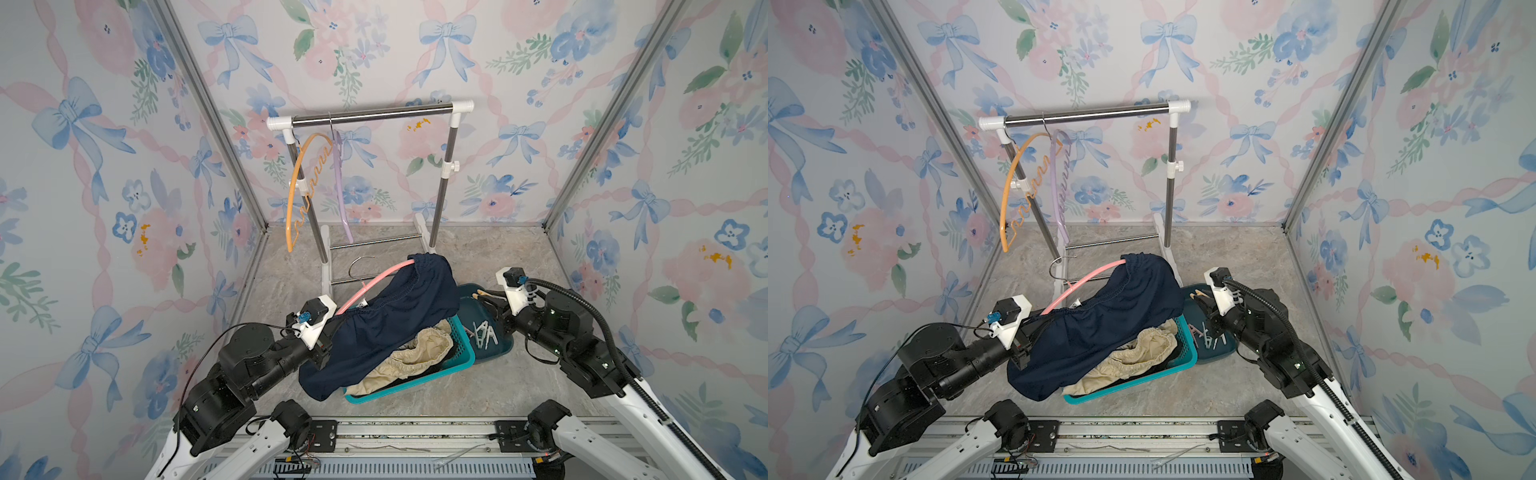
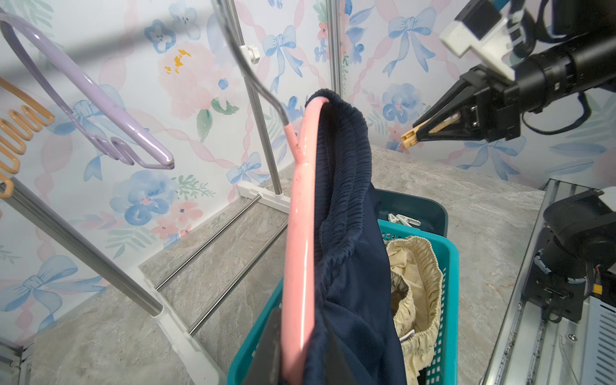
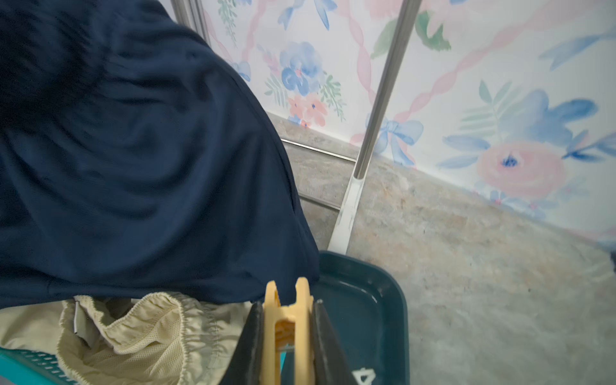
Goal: Remove the clothespins securing shorts to the hanger
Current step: Place the clothespin in the storage box.
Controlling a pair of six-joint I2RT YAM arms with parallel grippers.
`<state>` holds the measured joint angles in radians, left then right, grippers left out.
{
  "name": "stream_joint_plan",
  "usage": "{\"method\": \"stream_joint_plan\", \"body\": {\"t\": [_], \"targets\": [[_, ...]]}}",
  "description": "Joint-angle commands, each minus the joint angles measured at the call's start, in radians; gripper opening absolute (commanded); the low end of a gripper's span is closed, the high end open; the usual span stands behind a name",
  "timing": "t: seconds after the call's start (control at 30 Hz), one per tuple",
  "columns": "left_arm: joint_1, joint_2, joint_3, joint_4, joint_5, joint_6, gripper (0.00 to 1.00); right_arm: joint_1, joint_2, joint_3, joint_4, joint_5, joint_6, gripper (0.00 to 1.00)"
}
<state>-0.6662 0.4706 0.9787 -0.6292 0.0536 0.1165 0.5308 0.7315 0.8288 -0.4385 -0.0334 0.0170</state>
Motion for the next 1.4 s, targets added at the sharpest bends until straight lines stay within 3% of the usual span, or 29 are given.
{"method": "stream_joint_plan", "body": {"t": [0.0, 0.33, 0.47, 0.9, 1.0, 1.07, 1.17, 1.37], "targets": [[0.004, -0.008, 0.046, 0.109, 0.023, 0.025, 0.00, -0.007, 0.015, -0.062, -0.045, 0.089, 0.168, 0.00], [0.004, -0.007, 0.039, 0.109, 0.018, 0.035, 0.00, -0.044, 0.086, -0.181, -0.023, 0.127, 0.374, 0.02], [0.004, -0.008, 0.038, 0.109, 0.007, 0.043, 0.00, -0.049, 0.191, -0.172, -0.037, 0.128, 0.396, 0.09], [0.004, -0.015, 0.019, 0.107, 0.010, 0.064, 0.00, -0.061, 0.455, -0.114, 0.013, 0.186, 0.386, 0.18], [0.004, -0.015, 0.015, 0.106, 0.017, 0.071, 0.00, -0.086, 0.490, -0.108, 0.025, 0.176, 0.385, 0.32], [0.004, -0.014, 0.013, 0.105, 0.028, 0.077, 0.00, -0.093, 0.501, -0.095, 0.017, 0.167, 0.381, 0.47], [0.004, -0.010, 0.015, 0.106, 0.062, 0.093, 0.00, -0.092, 0.486, -0.081, -0.003, 0.164, 0.376, 0.62], [0.003, 0.032, 0.027, 0.106, 0.097, 0.112, 0.00, -0.091, 0.360, -0.071, -0.062, 0.146, 0.374, 0.66]]}}
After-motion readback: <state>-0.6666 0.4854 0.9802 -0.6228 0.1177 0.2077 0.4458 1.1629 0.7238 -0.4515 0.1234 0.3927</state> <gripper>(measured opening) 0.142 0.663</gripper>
